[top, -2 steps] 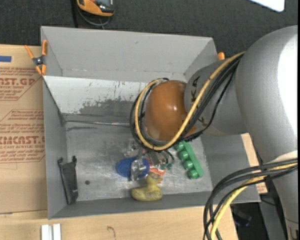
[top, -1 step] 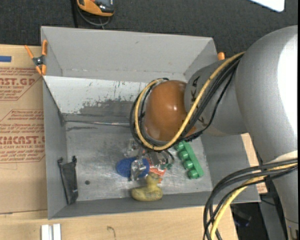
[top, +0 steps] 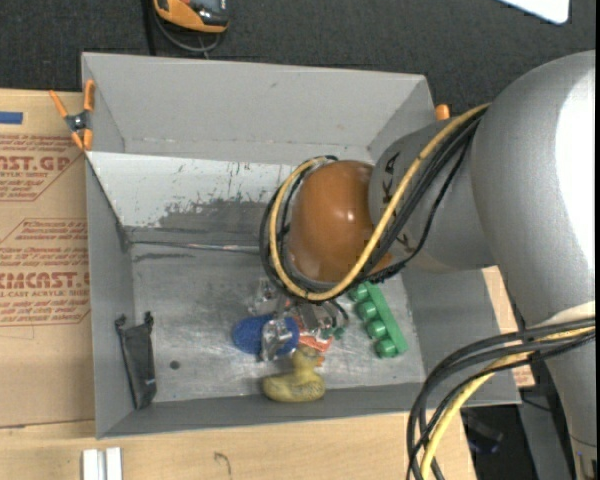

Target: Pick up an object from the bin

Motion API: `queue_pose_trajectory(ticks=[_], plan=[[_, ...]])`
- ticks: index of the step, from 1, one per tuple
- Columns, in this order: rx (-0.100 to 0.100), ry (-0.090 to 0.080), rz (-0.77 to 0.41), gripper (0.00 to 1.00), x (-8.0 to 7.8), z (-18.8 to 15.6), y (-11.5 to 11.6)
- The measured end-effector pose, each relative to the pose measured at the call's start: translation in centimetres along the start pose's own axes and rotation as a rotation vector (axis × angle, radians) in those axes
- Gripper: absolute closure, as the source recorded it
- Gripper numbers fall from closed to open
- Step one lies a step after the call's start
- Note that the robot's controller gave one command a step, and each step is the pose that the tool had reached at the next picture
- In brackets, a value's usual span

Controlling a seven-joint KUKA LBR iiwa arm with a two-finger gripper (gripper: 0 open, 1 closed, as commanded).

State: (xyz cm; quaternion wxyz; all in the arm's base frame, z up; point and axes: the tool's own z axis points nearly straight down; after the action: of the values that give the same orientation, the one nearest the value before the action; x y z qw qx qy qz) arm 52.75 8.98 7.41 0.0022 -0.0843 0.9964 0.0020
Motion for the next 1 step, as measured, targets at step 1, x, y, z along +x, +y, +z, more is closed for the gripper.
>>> queue_pose_trajectory(ticks=[1], plan=[[0.001, 0.011, -0.001, 1.00, 0.31, -1.14, 0.01]])
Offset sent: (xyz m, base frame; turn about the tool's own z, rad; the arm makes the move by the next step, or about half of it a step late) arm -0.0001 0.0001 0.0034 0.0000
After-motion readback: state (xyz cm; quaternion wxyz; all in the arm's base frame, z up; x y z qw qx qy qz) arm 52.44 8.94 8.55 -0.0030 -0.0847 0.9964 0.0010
